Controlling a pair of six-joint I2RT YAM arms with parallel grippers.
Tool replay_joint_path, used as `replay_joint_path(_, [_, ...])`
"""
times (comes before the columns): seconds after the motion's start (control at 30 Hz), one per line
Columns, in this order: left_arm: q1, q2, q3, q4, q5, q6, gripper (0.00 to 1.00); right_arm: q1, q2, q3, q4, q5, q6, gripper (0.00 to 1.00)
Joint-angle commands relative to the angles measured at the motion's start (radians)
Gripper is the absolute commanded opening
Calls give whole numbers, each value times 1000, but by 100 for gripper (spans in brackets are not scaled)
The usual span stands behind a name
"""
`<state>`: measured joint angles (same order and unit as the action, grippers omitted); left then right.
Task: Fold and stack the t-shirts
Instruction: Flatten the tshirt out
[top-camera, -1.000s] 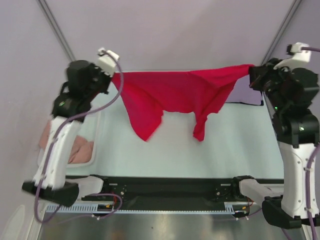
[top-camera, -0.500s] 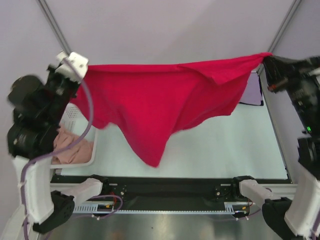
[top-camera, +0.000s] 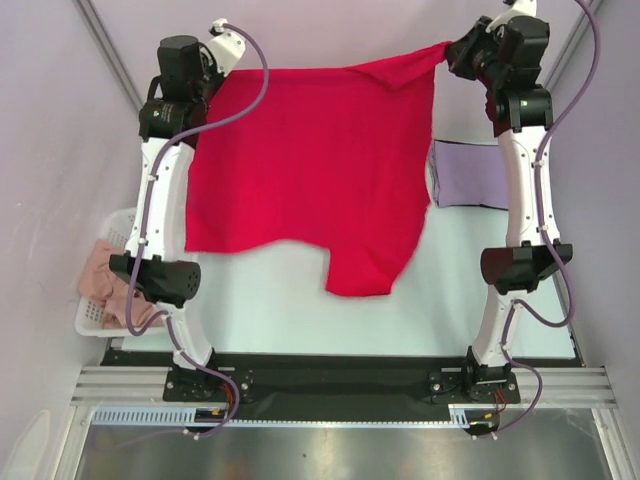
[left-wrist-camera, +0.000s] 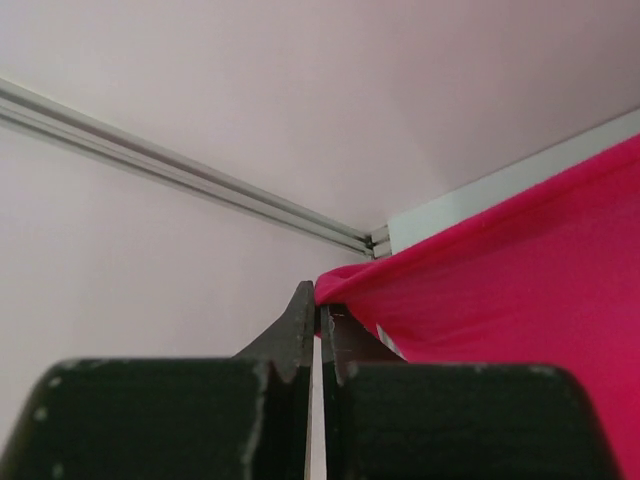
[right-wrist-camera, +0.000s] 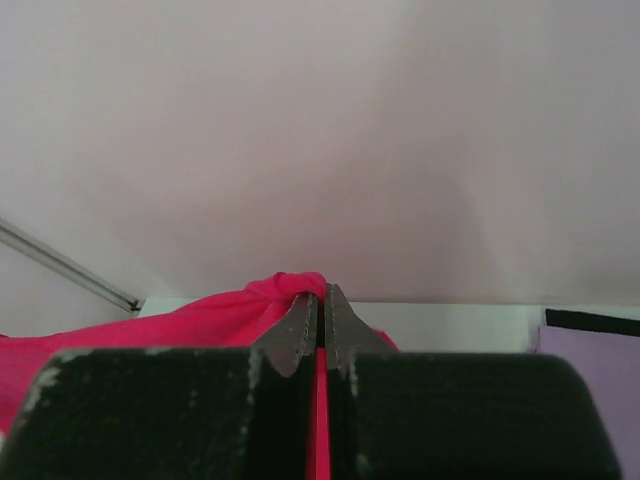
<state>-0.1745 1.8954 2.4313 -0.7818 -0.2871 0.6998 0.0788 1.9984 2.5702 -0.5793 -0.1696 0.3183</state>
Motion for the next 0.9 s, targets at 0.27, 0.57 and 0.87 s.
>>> replay_joint_path(0.27, [10,-188,-161,200,-74,67,0,-70,-246,-224,185,21,15,0])
replay_joint_path(0.57, [-32,-465,-947,207,97,112,0,-71,-666,-1178,272,44,119,0])
replay_joint_path(0.87, [-131,-542,-1514,291,161,130,1,-54,-897,-1899,234,59,246,0])
